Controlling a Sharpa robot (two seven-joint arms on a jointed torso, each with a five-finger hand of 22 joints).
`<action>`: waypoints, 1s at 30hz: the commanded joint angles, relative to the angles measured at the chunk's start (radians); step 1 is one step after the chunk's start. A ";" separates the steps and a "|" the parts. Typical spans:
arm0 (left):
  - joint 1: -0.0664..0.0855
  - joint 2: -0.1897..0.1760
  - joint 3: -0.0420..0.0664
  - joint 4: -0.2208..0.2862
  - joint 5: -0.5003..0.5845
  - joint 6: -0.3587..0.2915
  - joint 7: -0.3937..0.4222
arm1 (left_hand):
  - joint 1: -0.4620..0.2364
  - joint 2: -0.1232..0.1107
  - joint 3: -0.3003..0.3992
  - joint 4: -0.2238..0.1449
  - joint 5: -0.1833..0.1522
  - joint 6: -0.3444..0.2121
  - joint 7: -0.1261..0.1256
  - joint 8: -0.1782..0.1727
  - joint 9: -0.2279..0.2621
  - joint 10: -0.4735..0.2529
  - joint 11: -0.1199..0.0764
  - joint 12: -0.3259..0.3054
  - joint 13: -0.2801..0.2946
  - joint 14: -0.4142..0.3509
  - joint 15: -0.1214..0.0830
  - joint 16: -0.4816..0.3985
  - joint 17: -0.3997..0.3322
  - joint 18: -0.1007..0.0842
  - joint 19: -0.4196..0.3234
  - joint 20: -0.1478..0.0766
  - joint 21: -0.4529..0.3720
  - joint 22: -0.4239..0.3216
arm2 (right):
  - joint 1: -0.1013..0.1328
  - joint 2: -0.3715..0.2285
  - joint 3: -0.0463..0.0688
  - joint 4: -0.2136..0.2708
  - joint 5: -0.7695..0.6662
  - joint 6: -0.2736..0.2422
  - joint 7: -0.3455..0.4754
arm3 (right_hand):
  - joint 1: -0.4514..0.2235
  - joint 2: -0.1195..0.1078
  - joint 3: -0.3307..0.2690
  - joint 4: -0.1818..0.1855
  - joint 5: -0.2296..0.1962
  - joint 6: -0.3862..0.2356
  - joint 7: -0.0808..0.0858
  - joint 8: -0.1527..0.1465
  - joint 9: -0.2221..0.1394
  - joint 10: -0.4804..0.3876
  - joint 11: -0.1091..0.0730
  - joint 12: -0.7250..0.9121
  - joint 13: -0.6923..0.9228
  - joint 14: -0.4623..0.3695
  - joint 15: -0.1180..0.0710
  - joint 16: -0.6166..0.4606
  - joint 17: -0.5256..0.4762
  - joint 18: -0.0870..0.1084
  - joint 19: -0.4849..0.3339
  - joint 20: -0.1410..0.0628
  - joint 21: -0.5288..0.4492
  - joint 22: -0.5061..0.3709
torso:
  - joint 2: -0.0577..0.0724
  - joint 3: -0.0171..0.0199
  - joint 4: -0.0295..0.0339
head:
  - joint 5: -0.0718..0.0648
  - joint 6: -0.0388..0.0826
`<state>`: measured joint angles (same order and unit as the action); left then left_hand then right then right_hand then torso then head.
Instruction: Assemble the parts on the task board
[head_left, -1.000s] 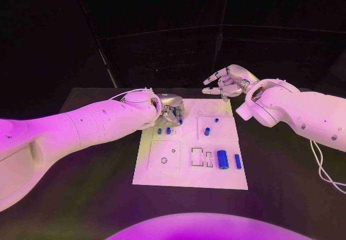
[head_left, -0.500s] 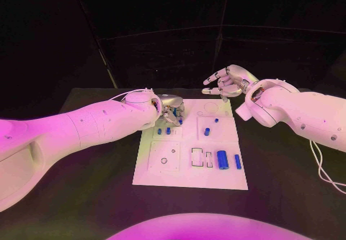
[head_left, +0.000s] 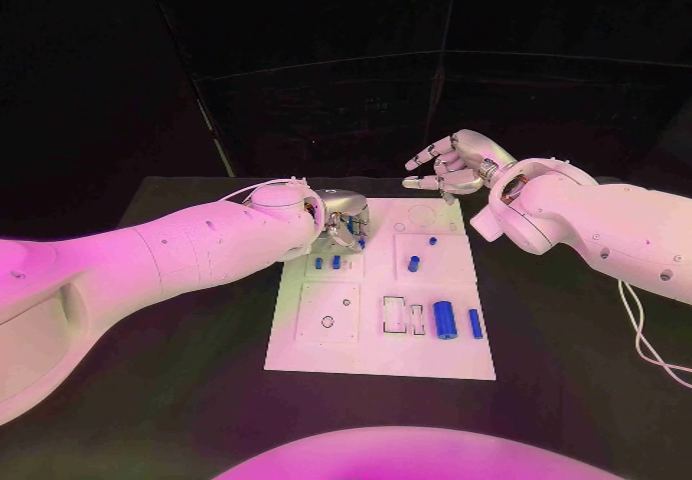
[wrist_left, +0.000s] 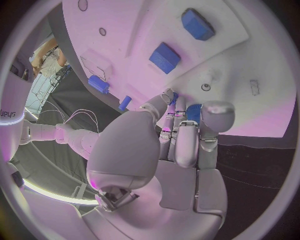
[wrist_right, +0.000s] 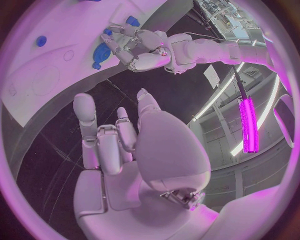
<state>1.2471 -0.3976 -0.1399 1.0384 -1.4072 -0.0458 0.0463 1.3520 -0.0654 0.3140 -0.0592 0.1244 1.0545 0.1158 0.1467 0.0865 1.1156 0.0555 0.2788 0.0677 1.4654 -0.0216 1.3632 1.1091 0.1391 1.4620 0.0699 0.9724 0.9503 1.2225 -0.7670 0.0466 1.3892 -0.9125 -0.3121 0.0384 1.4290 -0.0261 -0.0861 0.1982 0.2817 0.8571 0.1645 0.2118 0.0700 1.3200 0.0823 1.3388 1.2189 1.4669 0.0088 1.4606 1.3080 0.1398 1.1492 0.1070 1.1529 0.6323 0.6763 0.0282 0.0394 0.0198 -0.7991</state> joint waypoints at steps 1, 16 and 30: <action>-0.003 0.002 -0.002 -0.001 -0.006 -0.002 0.009 | -0.003 0.010 0.017 0.000 -0.011 0.015 0.000 0.002 0.000 0.017 -0.002 -0.011 0.001 0.027 -0.011 -0.001 -0.003 -0.014 0.005 -0.003 0.005 0.003 | 0.002 0.001 0.001 0.001 0.003 0.005 0.009 | -0.007 0.004 -0.004 0.000 0.003 -0.005 0.001 0.003 0.000 -0.004 -0.003 0.003 0.000 0.051 -0.009 -0.005 0.021 0.020 -0.002 -0.001 -0.006 0.000 | 0.000 -0.0001 0.0004 | 0.000 0.000; -0.004 -0.015 -0.002 0.009 -0.006 -0.042 0.019 | -0.002 0.006 0.058 -0.012 -0.020 0.035 0.002 -0.007 -0.004 0.046 -0.002 -0.044 0.000 0.027 -0.011 0.001 -0.008 -0.014 0.004 -0.007 0.005 0.007 | 0.002 -0.001 0.001 0.002 0.003 0.005 0.009 | -0.006 0.005 -0.004 -0.001 0.004 -0.005 0.001 0.004 0.000 -0.003 -0.004 0.004 0.001 0.052 -0.009 -0.005 0.023 0.020 -0.002 -0.001 -0.006 0.000 | 0.000 -0.0006 0.0022 | -0.002 0.003; 0.002 -0.112 0.062 0.123 0.036 -0.102 0.022 | -0.006 -0.005 0.090 -0.023 -0.020 0.036 0.008 -0.021 -0.009 0.052 0.004 -0.076 -0.001 0.026 -0.006 0.003 -0.011 -0.015 0.003 -0.004 0.008 0.013 | 0.002 -0.006 0.001 -0.001 0.003 0.004 0.010 | -0.006 0.005 -0.004 -0.001 0.004 -0.005 0.001 0.004 0.000 -0.003 -0.004 0.004 0.001 0.052 -0.009 -0.005 0.023 0.020 -0.002 -0.001 -0.006 0.000 | -0.001 -0.0008 0.0023 | 0.004 0.010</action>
<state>1.2484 -0.5034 -0.0794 1.1500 -1.3954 -0.1176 0.0592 1.3470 -0.0604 0.3977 -0.0800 0.1082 1.0900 0.1193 0.1280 0.0790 1.1599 0.0572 0.2081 0.0674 1.4652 -0.0284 1.3632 1.0986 0.1390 1.4651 0.0667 0.9770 0.9620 1.2225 -0.7725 0.0466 1.3882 -0.9125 -0.3115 0.0384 1.4290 -0.0261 -0.0860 0.1983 0.2817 0.8571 0.1645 0.2118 0.0700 1.3200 0.0822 1.3388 1.2192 1.4669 0.0088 1.4606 1.3077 0.1398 1.1492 0.1070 1.1529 0.6323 0.6751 0.0278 0.0421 0.0223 -0.7901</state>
